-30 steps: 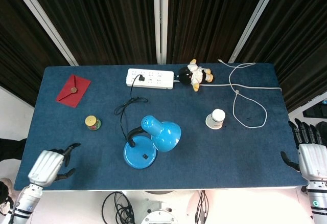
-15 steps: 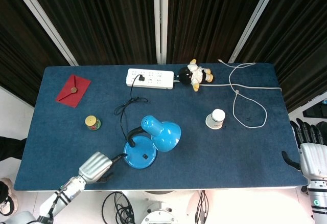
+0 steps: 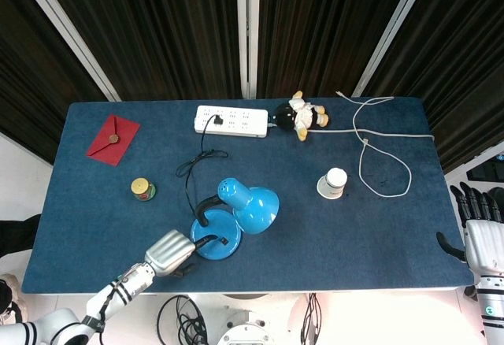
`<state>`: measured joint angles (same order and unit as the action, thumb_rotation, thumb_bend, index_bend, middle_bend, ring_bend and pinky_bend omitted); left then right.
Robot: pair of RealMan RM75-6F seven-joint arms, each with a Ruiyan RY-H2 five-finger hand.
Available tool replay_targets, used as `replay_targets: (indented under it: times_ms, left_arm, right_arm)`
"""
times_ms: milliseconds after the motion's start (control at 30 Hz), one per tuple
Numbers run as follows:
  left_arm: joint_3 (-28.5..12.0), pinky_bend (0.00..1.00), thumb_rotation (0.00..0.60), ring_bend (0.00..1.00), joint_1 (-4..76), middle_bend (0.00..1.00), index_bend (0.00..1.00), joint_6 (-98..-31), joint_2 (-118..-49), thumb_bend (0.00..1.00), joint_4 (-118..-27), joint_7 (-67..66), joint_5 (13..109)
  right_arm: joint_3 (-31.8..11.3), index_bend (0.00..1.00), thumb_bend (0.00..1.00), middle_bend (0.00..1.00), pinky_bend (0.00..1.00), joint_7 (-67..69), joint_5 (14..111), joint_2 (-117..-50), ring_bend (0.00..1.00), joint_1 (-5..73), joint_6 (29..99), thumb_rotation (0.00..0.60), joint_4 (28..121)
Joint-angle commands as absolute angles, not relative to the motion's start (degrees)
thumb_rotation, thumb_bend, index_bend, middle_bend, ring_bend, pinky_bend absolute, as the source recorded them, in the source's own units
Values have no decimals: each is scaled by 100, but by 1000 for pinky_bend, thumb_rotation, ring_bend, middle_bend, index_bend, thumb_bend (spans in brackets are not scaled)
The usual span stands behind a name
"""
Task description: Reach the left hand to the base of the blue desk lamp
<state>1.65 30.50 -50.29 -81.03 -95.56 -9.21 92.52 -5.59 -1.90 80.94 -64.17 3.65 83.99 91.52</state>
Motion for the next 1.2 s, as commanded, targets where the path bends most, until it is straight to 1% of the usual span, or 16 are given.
replay_targets:
  times_ms: [33,500,767,1200]
  left_arm:
    - [189,781,600,765,3090,799,107,-5021,-8144,379,-9559,-943,9232]
    - [271,781,600,765,3286,800,107,-4963,-8253,379,-9578,-1138,9071]
    - [302,781,600,766,3357,800,108,-4831,-8272,379,-9654,-1468,8772]
    - [406,782,600,766,3418,801,107,-4892,-8333,379,-9661,-1668,8732]
  right_arm:
    - [-569,0,207,0,0,-179,8087,-6415,0,357,8415,600,9152]
    - [-572,0,209,0,0,-199,7999,-6390,0,361,8331,600,9177]
    - [-575,0,209,0,0,-208,7929,-6363,0,357,8280,600,9197]
    - [-582,0,209,0,0,-182,7884,-6349,0,359,8240,600,9202]
